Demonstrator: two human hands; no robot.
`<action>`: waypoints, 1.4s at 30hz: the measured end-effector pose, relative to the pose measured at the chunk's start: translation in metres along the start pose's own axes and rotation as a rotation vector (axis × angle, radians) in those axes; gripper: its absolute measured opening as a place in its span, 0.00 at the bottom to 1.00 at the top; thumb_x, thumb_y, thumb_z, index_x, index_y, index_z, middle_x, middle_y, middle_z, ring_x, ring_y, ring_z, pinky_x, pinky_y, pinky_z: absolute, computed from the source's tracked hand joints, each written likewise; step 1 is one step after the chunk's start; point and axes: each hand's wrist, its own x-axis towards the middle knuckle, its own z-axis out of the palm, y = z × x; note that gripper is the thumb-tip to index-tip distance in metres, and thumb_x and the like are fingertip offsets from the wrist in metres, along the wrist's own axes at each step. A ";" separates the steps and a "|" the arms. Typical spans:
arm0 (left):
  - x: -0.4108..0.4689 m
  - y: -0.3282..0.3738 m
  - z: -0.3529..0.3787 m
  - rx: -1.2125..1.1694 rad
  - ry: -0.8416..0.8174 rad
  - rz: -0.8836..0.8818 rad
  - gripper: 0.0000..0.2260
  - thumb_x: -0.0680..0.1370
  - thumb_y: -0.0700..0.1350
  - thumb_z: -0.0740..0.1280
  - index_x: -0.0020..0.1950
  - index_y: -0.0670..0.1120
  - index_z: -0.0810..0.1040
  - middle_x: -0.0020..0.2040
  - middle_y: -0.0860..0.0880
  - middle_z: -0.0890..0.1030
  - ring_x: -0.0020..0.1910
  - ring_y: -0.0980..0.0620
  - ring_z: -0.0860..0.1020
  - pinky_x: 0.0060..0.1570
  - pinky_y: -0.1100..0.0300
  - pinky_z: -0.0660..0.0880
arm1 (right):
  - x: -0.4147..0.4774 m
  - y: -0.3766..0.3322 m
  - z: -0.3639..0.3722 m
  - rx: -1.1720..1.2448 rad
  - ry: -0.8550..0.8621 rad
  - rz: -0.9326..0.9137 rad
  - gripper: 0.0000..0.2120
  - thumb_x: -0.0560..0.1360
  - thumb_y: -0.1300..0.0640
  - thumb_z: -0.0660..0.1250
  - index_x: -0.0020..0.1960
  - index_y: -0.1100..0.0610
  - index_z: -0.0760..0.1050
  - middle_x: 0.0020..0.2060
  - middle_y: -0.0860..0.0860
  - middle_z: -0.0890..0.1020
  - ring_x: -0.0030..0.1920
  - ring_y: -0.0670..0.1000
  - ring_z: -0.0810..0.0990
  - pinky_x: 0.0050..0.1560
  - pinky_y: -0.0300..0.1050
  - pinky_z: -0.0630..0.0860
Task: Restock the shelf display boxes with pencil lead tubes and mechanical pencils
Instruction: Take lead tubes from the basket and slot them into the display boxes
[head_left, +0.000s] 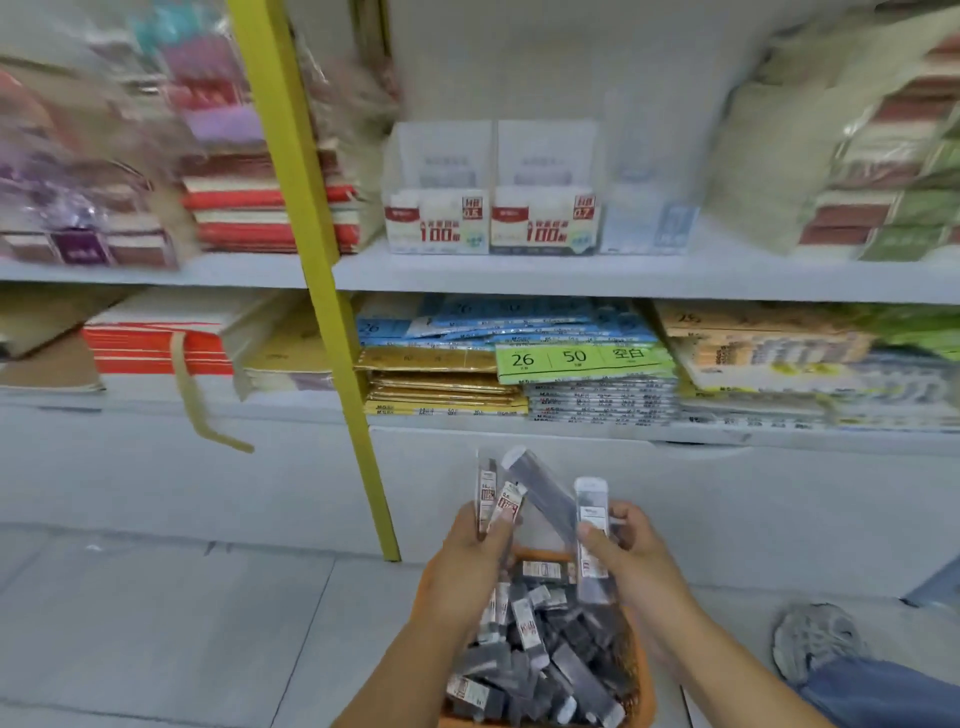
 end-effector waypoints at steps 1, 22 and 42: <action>-0.008 0.018 0.003 -0.023 0.005 0.017 0.14 0.76 0.67 0.64 0.53 0.60 0.75 0.43 0.59 0.84 0.46 0.56 0.82 0.47 0.53 0.79 | -0.006 -0.015 0.009 0.013 -0.010 -0.031 0.11 0.74 0.51 0.71 0.54 0.47 0.73 0.52 0.52 0.81 0.51 0.57 0.83 0.52 0.62 0.80; 0.036 0.241 -0.058 -0.501 0.081 0.437 0.08 0.82 0.46 0.66 0.60 0.54 0.80 0.52 0.49 0.87 0.51 0.48 0.86 0.48 0.50 0.83 | 0.047 -0.253 0.072 -0.204 -0.263 -0.526 0.17 0.71 0.53 0.75 0.54 0.39 0.74 0.36 0.50 0.81 0.36 0.42 0.79 0.39 0.34 0.75; 0.081 0.266 -0.125 -0.498 0.339 0.445 0.03 0.80 0.47 0.68 0.52 0.56 0.78 0.42 0.45 0.86 0.31 0.50 0.82 0.21 0.66 0.71 | 0.191 -0.388 0.159 -0.545 -0.165 -0.925 0.08 0.77 0.55 0.67 0.47 0.45 0.69 0.42 0.49 0.85 0.39 0.47 0.84 0.41 0.50 0.82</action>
